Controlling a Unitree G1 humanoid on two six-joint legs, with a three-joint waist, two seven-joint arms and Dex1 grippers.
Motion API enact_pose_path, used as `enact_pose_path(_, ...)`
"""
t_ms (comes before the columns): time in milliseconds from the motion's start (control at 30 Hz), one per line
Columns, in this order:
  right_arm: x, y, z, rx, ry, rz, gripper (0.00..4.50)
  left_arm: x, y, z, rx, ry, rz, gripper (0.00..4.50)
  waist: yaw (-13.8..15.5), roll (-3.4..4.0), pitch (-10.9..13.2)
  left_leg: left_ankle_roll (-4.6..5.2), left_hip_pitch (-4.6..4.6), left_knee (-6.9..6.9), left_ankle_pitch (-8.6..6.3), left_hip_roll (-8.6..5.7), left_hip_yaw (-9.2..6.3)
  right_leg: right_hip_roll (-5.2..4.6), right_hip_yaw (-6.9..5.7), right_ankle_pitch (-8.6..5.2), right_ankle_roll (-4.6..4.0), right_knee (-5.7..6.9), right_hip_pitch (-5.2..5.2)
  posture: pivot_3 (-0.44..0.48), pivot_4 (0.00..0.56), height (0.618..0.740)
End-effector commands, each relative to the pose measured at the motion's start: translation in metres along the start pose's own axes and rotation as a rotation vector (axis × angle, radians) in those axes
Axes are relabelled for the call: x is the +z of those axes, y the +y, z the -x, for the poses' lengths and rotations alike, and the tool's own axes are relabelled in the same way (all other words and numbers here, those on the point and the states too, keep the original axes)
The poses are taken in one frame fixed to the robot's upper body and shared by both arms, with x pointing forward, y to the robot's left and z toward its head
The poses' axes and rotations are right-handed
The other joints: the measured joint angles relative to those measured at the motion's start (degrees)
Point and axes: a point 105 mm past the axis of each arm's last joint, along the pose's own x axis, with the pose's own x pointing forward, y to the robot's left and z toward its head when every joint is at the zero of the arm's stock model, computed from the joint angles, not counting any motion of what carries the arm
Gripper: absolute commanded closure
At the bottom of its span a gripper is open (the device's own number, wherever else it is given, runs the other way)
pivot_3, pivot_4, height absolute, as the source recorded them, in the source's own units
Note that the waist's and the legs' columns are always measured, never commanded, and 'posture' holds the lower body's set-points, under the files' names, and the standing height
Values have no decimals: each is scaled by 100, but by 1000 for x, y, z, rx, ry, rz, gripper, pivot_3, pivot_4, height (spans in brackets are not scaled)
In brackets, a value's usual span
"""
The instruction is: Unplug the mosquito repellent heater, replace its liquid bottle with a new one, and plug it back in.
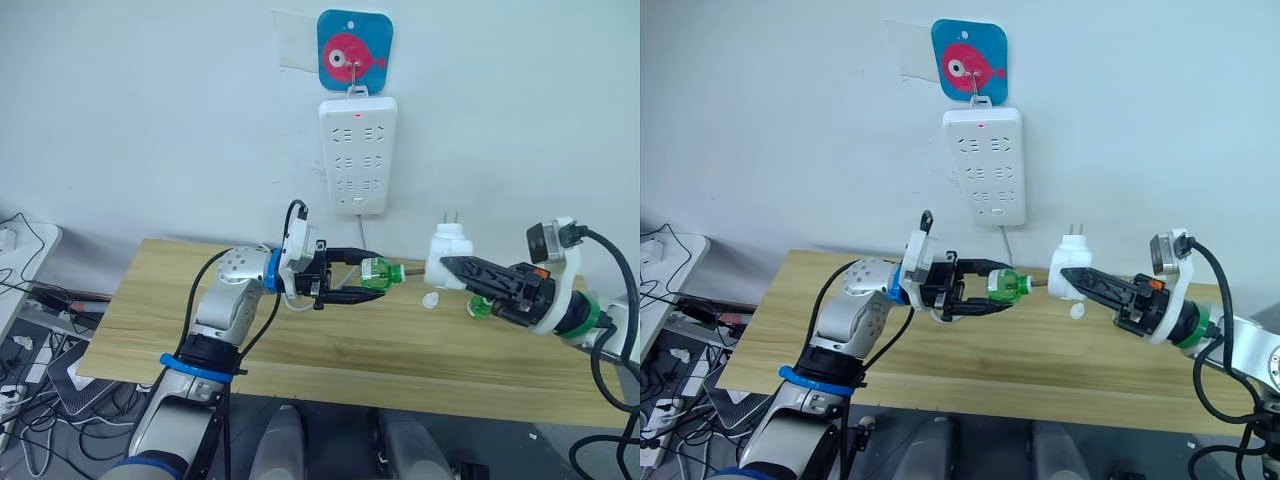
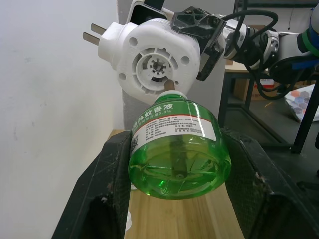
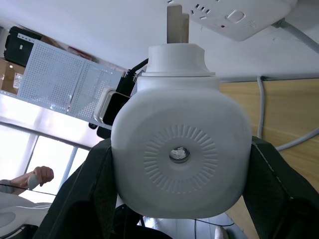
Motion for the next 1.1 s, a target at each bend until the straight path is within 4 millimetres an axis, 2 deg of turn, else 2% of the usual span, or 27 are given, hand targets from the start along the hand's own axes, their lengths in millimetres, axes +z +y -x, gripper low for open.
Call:
enact_pose_path(33,-7,15,-2,67,41,19,1544,6,-3,-7,-30,-17,-34,2266,0,0,0,0,0,0,0,0,0,0,0,0,0,0,0,32,213,740)
enact_pose_path(333,-10,11,4,40,62,1,1544,10,0,-7,-38,-23,-41,2266,-2,0,0,0,1,2,0,0,0,0,1,0,-1,3,0,27,211,740)
enact_pose_path(800,-13,17,-8,86,100,15,1544,5,-7,-11,-95,-5,-34,2266,-4,0,0,0,2,2,0,0,0,0,0,1,-1,4,0,15,214,740)
enact_pose_path(933,-21,16,-9,75,144,5,1544,6,-5,-12,-96,-8,-37,2266,-2,0,0,0,1,2,0,0,0,0,-1,0,-1,3,0,14,215,740)
enact_pose_path(1100,-22,12,-11,42,154,6,1544,9,-4,-14,-95,-16,-46,2266,-1,0,0,0,0,2,0,0,0,-1,-1,1,-1,3,0,21,218,740)
